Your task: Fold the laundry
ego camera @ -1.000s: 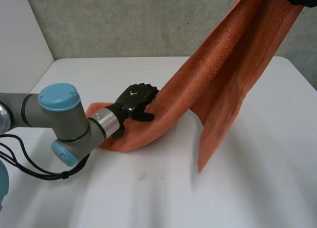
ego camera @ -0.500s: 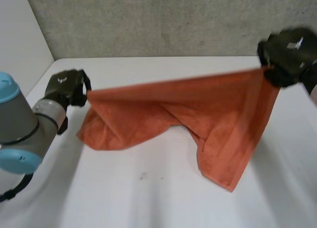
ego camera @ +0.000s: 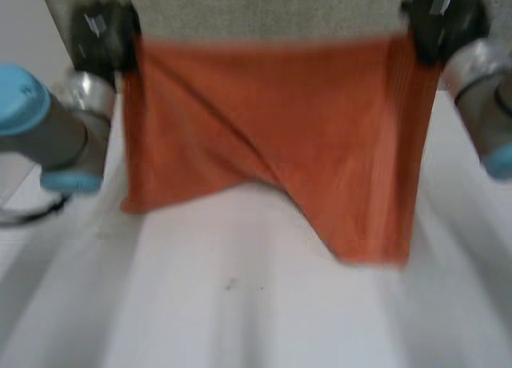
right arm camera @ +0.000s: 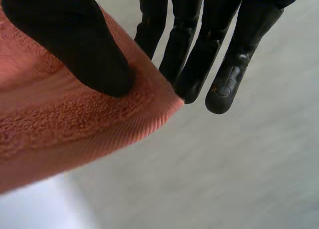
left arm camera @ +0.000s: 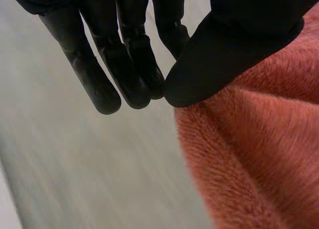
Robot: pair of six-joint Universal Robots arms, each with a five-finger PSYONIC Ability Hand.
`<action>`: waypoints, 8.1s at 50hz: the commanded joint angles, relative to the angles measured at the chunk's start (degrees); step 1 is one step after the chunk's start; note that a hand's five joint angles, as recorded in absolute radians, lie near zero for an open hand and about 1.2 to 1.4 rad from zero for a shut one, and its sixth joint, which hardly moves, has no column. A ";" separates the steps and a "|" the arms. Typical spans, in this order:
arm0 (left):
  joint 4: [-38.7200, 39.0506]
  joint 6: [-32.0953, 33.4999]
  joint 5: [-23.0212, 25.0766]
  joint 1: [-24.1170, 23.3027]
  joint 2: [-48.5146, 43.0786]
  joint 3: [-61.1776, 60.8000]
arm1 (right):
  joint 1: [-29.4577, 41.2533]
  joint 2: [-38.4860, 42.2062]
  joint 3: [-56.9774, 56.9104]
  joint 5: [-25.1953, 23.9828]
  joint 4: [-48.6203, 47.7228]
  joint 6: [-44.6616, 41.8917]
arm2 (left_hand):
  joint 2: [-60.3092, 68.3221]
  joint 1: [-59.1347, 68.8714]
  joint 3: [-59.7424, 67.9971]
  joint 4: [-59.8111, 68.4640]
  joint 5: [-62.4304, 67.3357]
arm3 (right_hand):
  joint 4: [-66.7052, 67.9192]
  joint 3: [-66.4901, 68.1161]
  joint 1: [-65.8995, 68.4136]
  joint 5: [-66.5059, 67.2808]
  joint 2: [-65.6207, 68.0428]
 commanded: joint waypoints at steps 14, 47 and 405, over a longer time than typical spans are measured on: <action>12.08 1.26 -7.81 -0.25 20.50 -25.20 | -0.81 -13.65 23.09 -2.35 -20.47 8.80 | 10.21 10.84 10.29 10.29 10.45 | 11.64 12.33 23.58 13.05 12.26; -8.05 6.71 -6.84 -4.46 8.28 -39.35 | -5.99 -15.04 43.52 -6.76 -8.42 8.43 | -41.24 -40.61 -41.16 -41.16 -41.00 | 11.64 12.33 23.58 13.05 12.26; -14.46 -7.09 -6.14 4.85 16.46 -41.72 | -21.90 9.19 28.66 -11.07 1.17 3.44 | -59.79 -59.16 -59.71 -59.71 -59.55 | 11.64 12.33 23.58 13.05 12.26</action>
